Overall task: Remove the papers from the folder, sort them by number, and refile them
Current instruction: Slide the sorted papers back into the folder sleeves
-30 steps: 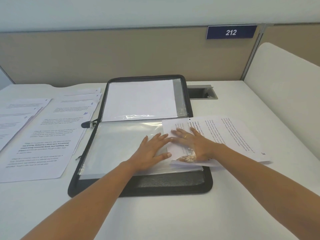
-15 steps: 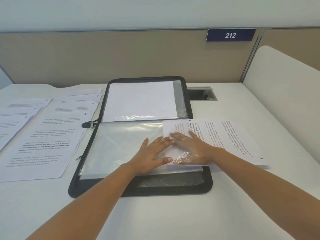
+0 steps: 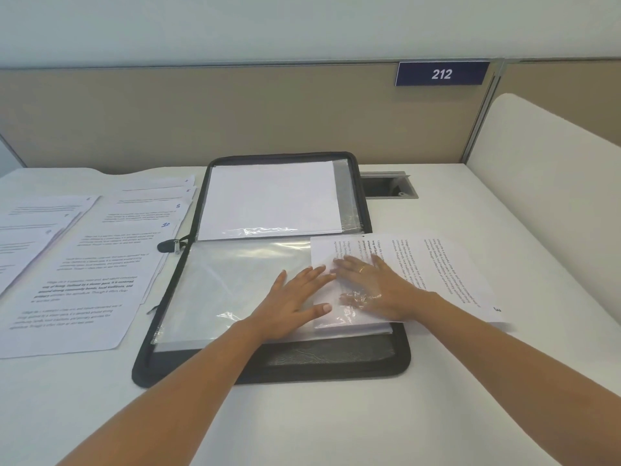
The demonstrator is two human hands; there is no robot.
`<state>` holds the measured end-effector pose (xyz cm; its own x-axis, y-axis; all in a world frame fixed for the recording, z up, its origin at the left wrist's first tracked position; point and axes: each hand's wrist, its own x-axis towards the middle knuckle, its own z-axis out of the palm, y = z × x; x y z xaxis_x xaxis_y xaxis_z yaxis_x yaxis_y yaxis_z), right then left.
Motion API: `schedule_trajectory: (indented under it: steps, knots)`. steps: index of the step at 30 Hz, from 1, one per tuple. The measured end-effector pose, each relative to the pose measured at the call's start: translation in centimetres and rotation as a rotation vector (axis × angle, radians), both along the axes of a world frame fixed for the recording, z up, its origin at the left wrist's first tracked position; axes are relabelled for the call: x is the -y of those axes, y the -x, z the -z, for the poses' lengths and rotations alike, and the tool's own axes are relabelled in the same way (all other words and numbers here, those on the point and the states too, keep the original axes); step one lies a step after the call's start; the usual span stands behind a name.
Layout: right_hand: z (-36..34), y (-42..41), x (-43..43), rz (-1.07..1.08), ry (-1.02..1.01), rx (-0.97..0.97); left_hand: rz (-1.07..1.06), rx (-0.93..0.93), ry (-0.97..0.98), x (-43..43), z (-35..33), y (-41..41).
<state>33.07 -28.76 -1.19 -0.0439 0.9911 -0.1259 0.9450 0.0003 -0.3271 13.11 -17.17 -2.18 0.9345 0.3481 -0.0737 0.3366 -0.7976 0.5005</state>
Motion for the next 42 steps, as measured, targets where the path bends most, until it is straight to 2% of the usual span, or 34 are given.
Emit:
schedule_trajectory:
  steps: [3, 9, 12, 17, 23, 25, 27, 28, 30, 32, 34, 38, 42]
  knots:
    - [-0.2, -1.4, 0.6, 0.068, 0.002, 0.071, 0.003, -0.015, -0.006, 0.1, -0.1, 0.0]
    - [-0.1, -0.3, 0.6, 0.119, -0.038, -0.03, 0.024, -0.05, -0.039, 0.0, 0.0, -0.2]
    - [0.2, 0.0, -0.1, 0.143, -0.079, -0.143, 0.036, -0.058, -0.049, 0.0, 0.1, -0.1]
    - [0.3, -1.4, 0.3, 0.402, -0.182, -0.22, 0.011, -0.075, -0.044, 0.1, -0.3, -0.1]
    - [1.1, -0.1, 0.0, 0.378, -0.134, -0.248, 0.026, -0.119, -0.106, 0.4, -0.4, -0.4]
    - [1.2, 0.1, -0.4, 0.404, -0.124, -0.339, 0.025, -0.141, -0.126, 0.5, -0.5, -0.4]
    - [0.7, 0.2, -0.2, 0.493, -0.191, -0.531, 0.02, -0.139, -0.124, 0.6, -0.6, -0.4]
    - [0.6, 0.0, 0.0, 0.541, -0.244, -0.567, 0.016, -0.134, -0.122, 0.7, -0.6, -0.4]
    - [0.5, -0.7, 0.6, 0.621, -0.271, -0.396, 0.002, -0.126, -0.127, 0.7, -0.7, -0.5]
    - [0.7, -1.2, 1.3, 0.686, -0.184, -0.185, -0.015, -0.126, -0.163, 0.9, -0.8, -0.8]
    - [1.1, -0.9, 1.6, 0.699, -0.103, -0.12, -0.03, -0.139, -0.201, 1.2, -1.0, -1.2]
    - [1.3, 0.5, 0.7, 0.664, -0.12, -0.161, -0.032, -0.187, -0.219, 1.9, -0.9, -1.8]
    - [0.9, 0.5, 0.5, 0.692, -0.211, -0.357, -0.044, -0.191, -0.217, 2.3, -0.9, -1.9]
